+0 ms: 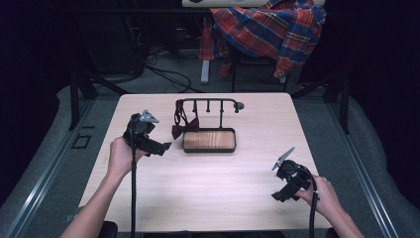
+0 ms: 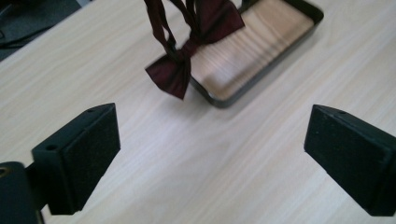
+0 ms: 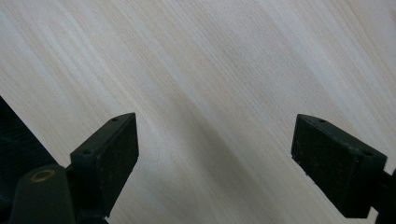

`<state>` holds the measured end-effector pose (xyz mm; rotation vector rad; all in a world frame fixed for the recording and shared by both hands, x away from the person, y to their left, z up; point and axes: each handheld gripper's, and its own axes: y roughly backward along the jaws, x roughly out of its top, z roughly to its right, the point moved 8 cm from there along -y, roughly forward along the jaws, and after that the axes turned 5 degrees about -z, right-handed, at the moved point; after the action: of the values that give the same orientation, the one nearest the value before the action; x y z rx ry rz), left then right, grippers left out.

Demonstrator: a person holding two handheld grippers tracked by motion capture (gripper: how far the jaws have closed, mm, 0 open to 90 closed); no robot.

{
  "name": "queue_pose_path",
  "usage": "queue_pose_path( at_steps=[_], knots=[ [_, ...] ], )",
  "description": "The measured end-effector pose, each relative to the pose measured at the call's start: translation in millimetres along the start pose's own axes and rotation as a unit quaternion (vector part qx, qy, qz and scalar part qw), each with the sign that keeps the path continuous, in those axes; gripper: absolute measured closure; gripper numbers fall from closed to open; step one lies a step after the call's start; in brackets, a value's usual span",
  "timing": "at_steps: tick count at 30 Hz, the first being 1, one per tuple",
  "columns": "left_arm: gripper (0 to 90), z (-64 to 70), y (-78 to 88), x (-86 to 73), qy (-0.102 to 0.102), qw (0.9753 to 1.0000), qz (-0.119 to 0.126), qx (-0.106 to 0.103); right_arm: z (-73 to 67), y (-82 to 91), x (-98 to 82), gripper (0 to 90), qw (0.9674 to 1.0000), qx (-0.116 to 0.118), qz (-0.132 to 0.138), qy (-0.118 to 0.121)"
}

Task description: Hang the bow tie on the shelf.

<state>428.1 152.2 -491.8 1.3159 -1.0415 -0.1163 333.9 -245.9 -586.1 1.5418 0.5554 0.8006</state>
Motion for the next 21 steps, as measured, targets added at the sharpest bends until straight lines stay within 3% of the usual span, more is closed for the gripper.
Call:
queue_pose_path(
  at_steps=[5,11,18,19,20,21],
  knots=[
    [0.4,8.5,-2.2,-19.5,-0.024,0.9990,-0.037,0.010,2.1,1.7,-1.4,14.6,0.9998,-0.010,-0.013,0.009],
    [0.4,12.2,-4.4,-41.6,-0.029,0.9974,-0.066,0.007,1.7,1.2,-1.2,14.6,0.9999,-0.009,-0.012,0.008],
    [0.1,21.4,-14.3,-70.7,-0.048,0.9914,-0.122,-0.006,0.6,-0.4,-1.0,14.6,0.9999,-0.003,-0.010,0.005],
    [0.2,21.4,-14.3,-70.7,-0.048,0.9914,-0.122,-0.006,0.6,-0.4,-1.0,14.6,0.9999,-0.003,-0.010,0.005],
    [0.2,24.5,-17.1,-77.4,-0.051,0.9892,-0.137,-0.013,0.6,-0.5,-1.0,14.6,0.9999,-0.003,-0.010,0.005],
    [0.2,26.0,-18.5,-79.8,-0.050,0.9887,-0.140,-0.016,0.9,-0.6,-1.1,14.6,0.9999,-0.006,-0.012,0.006]
  ],
)
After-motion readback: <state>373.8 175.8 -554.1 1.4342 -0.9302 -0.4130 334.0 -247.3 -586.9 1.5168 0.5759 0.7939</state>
